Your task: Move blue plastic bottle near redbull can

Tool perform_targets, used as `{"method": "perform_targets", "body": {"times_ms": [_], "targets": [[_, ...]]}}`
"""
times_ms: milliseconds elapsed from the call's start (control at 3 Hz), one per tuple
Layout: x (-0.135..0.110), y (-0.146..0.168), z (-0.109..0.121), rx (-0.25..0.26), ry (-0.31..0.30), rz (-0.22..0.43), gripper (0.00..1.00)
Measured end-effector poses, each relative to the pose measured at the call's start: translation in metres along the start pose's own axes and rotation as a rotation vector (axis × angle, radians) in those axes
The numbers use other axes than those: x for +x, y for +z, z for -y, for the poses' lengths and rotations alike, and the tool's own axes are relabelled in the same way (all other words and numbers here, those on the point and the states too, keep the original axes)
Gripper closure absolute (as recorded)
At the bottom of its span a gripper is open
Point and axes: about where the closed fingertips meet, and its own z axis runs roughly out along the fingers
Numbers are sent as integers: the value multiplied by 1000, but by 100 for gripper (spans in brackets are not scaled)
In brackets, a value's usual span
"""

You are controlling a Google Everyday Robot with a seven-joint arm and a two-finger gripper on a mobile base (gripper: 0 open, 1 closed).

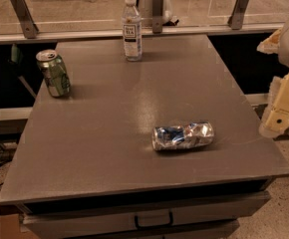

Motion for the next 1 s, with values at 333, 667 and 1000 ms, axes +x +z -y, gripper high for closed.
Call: {"method": "perform_targets", "body": {"times_ms": [333,667,1000], "targets": [[-1,-1,2,7,0,11,0],[-17,16,25,12,-11,92,0],[-51,43,77,35,-22,245,0]]}}
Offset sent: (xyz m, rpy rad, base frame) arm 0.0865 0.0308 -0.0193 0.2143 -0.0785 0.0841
